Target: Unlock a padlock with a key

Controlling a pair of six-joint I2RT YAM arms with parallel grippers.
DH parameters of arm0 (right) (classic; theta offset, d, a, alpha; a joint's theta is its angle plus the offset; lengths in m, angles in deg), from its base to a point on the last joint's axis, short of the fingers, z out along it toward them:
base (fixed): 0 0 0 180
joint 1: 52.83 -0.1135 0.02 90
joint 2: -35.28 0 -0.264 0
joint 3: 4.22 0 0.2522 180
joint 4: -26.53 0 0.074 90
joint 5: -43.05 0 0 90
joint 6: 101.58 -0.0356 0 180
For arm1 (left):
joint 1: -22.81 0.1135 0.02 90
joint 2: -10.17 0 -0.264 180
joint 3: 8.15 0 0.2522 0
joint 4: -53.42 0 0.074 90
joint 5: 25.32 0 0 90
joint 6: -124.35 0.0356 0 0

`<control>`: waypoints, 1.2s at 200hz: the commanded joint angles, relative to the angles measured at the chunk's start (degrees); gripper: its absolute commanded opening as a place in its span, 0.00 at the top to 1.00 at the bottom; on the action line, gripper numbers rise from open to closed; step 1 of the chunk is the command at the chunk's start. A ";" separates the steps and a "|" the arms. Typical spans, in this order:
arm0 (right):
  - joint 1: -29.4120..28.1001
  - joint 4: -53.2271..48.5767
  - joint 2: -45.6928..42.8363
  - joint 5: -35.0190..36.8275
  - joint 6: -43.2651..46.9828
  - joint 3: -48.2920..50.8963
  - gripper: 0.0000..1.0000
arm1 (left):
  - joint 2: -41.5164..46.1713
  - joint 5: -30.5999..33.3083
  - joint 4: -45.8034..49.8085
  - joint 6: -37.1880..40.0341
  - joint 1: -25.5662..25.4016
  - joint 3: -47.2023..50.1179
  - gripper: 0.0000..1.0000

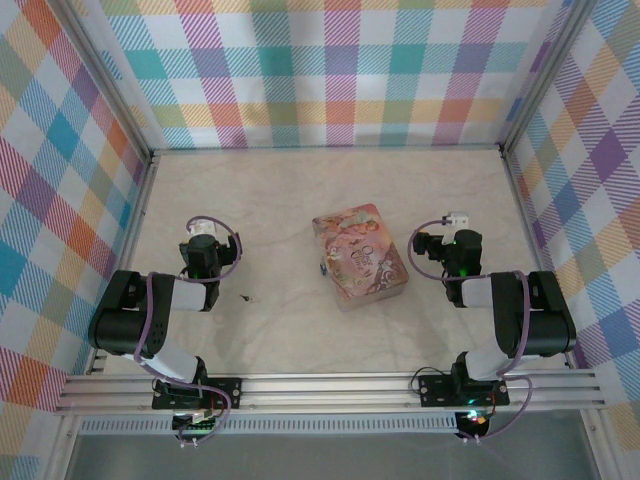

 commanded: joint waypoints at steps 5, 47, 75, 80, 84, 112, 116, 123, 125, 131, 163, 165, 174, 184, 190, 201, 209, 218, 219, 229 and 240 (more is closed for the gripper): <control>0.44 0.60 -0.12 -0.78 0.95 -1.13 0.00 | 0.37 -0.44 -1.53 0.54 -0.04 -0.24 0.00; 0.33 -10.98 -6.23 1.57 0.11 -4.85 0.00 | 4.96 -1.25 12.30 0.82 -0.04 -6.24 0.00; 0.32 -20.55 -10.98 0.79 -0.18 -8.12 0.00 | 8.29 -1.10 20.25 1.13 -0.26 -9.69 0.00; 0.37 -21.81 -11.85 0.96 -1.12 -8.67 0.00 | 9.12 -0.63 20.45 1.04 -0.27 -9.65 0.00; 0.28 -22.95 -12.65 1.06 -1.94 -9.14 0.00 | 9.76 -0.44 20.79 0.67 -0.28 -9.77 0.00; 0.29 -32.19 -17.66 -0.92 -7.58 -13.27 0.00 | 14.94 -2.68 26.12 -3.86 -0.21 -13.12 0.00; 0.40 -33.26 -18.46 -1.50 -8.51 -13.90 0.00 | 15.62 -4.12 27.01 -4.44 -0.15 -13.69 0.00; 0.37 -35.37 -19.88 -3.35 -10.27 -14.86 0.00 | 16.92 -6.90 28.48 -6.06 0.02 -14.75 0.00; 0.36 -35.66 -20.29 -4.12 -10.87 -15.14 0.00 | 17.25 -7.37 28.82 -6.88 0.05 -15.05 0.00; 0.43 -37.81 -21.40 -5.61 -13.16 -16.08 0.00 | 18.14 -8.70 30.27 -9.63 0.00 -15.91 0.00; 0.88 -54.37 -24.50 -10.68 -29.81 -21.24 0.00 | 18.06 -17.72 40.46 -20.78 0.66 -22.47 0.00; 0.84 -54.42 -24.70 -11.78 -29.46 -21.19 0.00 | 17.84 -18.55 40.48 -21.26 0.74 -22.61 0.00; 0.88 -54.08 -25.49 -15.78 -29.73 -20.66 0.00 | 16.85 -22.23 39.87 -23.85 0.80 -22.94 0.00; 0.72 -53.88 -27.08 -18.31 -29.90 -19.79 0.00 | 15.31 -26.17 38.90 -25.83 0.86 -23.47 0.00; 0.78 -54.35 -28.39 -19.00 -30.20 -19.28 0.00 | 14.26 -27.96 38.70 -27.33 0.86 -23.97 0.00; 0.69 -56.45 -30.73 -20.02 -30.57 -18.70 0.00 | 12.11 -30.21 38.88 -29.92 0.69 -25.16 0.00; 0.65 -58.54 -32.24 -20.63 -30.79 -18.56 0.00 | 10.43 -32.30 39.20 -31.61 0.58 -26.30 0.00; 0.53 -61.70 -33.60 -21.24 -31.27 -18.66 0.00 | 8.71 -35.43 38.84 -31.61 0.31 -27.71 0.00; 0.53 -62.05 -33.72 -21.35 -31.33 -18.69 0.00 | 8.54 -35.60 38.82 -31.57 0.19 -27.90 0.00; 0.38 -65.23 -34.96 -22.48 -32.05 -18.50 0.00 | 7.17 -36.59 38.85 -30.75 -0.93 -29.34 0.00; 0.02 -68.59 -36.29 -23.12 -33.82 -17.77 0.00 | 5.48 -37.63 38.89 -29.29 -2.32 -31.08 0.00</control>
